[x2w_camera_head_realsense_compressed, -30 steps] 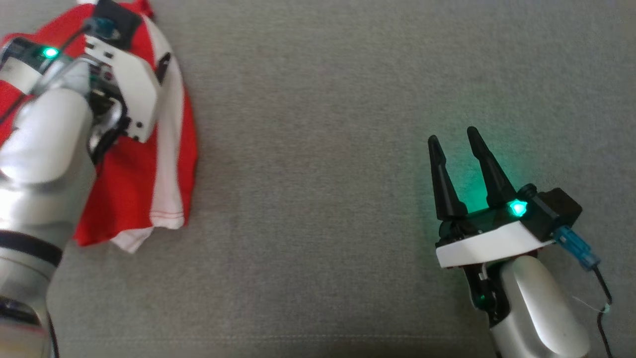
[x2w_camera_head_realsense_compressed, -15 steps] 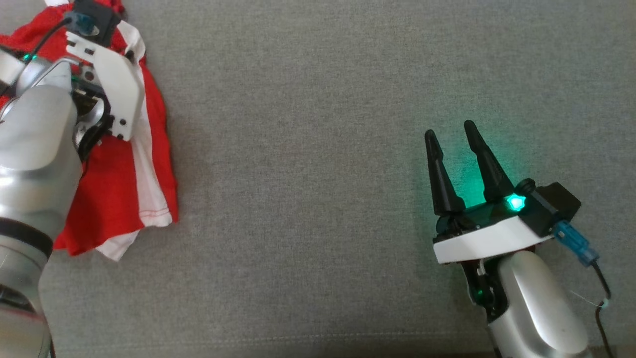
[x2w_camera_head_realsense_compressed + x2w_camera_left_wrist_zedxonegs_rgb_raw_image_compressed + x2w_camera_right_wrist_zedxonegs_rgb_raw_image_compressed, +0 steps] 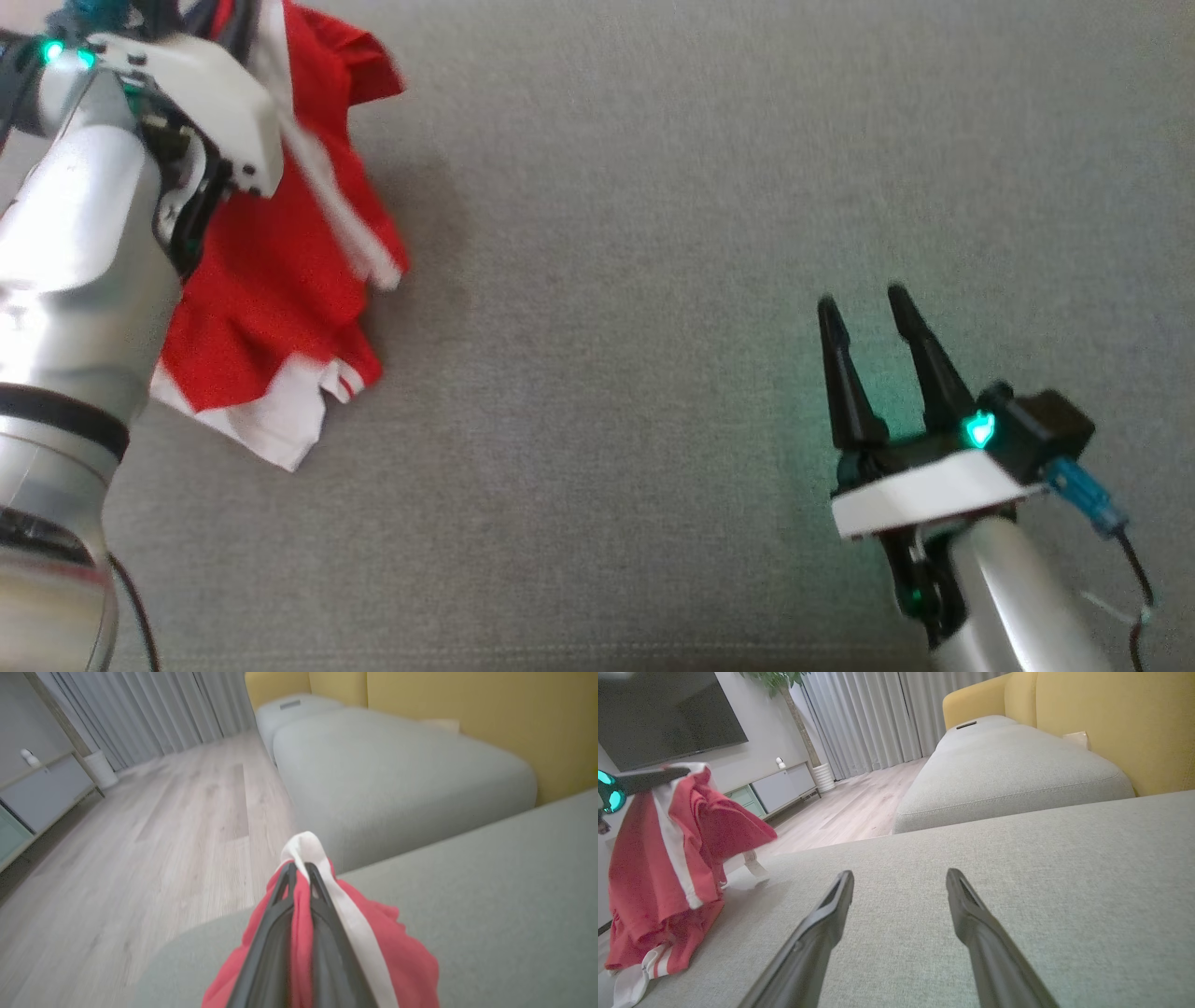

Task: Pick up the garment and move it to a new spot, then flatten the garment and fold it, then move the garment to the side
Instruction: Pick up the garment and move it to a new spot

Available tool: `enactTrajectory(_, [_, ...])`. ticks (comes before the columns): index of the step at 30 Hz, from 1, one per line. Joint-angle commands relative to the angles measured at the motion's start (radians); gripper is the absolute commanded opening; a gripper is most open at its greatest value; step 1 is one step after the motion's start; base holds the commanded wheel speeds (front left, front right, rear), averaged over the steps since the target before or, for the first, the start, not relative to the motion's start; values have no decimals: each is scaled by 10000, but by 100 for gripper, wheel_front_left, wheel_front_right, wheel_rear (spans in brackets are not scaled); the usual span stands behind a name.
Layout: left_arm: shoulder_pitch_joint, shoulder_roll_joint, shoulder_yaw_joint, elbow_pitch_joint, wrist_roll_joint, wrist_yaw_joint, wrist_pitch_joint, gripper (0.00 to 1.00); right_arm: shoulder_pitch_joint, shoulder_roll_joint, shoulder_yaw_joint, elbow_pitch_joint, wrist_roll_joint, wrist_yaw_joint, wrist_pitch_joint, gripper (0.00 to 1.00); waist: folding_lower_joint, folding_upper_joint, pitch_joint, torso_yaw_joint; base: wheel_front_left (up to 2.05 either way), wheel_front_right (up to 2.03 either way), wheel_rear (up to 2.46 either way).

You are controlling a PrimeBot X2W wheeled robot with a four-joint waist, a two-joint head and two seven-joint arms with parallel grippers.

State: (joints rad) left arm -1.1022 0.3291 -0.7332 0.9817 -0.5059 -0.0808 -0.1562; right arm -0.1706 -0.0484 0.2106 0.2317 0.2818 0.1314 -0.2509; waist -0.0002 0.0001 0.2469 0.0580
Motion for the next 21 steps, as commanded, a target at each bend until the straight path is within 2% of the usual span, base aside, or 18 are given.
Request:
enactTrajectory(1, [-472, 326, 493, -430, -156, 163, -266, 0, 92, -18, 125, -235, 52, -7, -109, 100, 2, -1, -532, 283, 0, 0, 0])
enactTrajectory(11, [44, 394, 988, -2188, -631, 601, -723, 0, 505, -18, 108, -205, 154, -7, -109, 100, 2, -1, -1271, 430, 0, 0, 0])
enactTrajectory(16, [664, 270, 1003, -3405, -931, 798, -467, 0, 501, -18, 127, -263, 242, -7, -109, 100, 2, -1, -1421, 109, 0, 0, 0])
enactTrajectory(21, [1062, 190, 1014, -4496, -1060, 1202, -255, 0, 460, -18, 98, -313, 301, -7, -109, 100, 2, -1, -1429, -374, 0, 0, 0])
